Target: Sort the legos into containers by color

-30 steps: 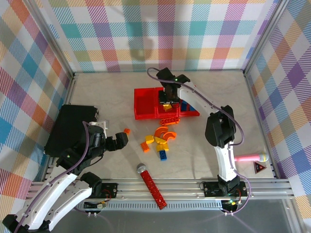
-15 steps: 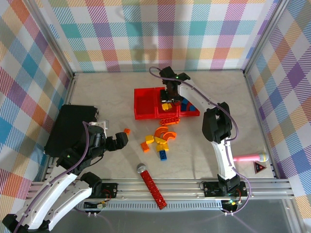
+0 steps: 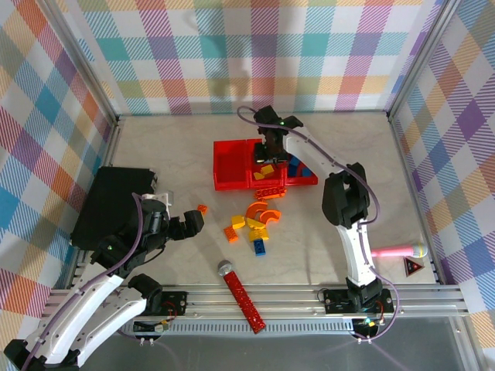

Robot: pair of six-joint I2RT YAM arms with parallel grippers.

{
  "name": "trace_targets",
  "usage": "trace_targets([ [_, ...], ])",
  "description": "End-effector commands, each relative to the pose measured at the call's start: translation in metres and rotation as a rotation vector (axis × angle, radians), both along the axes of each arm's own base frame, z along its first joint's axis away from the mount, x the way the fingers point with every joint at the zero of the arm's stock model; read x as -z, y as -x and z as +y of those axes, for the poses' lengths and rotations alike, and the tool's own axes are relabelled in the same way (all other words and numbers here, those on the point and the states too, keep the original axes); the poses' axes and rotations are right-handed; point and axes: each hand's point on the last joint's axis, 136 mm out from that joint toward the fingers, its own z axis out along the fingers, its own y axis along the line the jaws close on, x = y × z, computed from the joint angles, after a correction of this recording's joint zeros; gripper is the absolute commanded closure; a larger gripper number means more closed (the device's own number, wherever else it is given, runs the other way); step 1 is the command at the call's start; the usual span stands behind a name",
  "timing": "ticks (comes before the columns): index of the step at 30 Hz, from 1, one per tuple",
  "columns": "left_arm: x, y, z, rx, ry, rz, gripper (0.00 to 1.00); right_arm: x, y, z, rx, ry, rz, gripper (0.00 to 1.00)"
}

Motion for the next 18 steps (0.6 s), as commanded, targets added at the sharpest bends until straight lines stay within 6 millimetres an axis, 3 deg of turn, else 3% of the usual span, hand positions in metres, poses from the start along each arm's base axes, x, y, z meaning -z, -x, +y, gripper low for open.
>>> trace_targets([
  [1, 0.004, 0.003, 0.000, 0.000, -0.011, 0.020, 0.00, -0.056, 0.012, -0.006, 0.018, -0.078, -0.079, 0.55],
  [5, 0.005, 0.002, 0.000, 0.001, -0.011, 0.020, 0.00, -0.076, 0.029, -0.016, 0.049, -0.119, -0.105, 0.53],
  [9, 0.005, 0.003, -0.001, 0.003, -0.008, 0.019, 0.00, -0.080, 0.052, -0.027, 0.089, -0.158, -0.097, 0.52],
  [18, 0.005, 0.003, -0.002, 0.010, -0.002, 0.017, 0.00, -0.034, 0.113, -0.052, 0.178, -0.182, 0.040, 0.49],
])
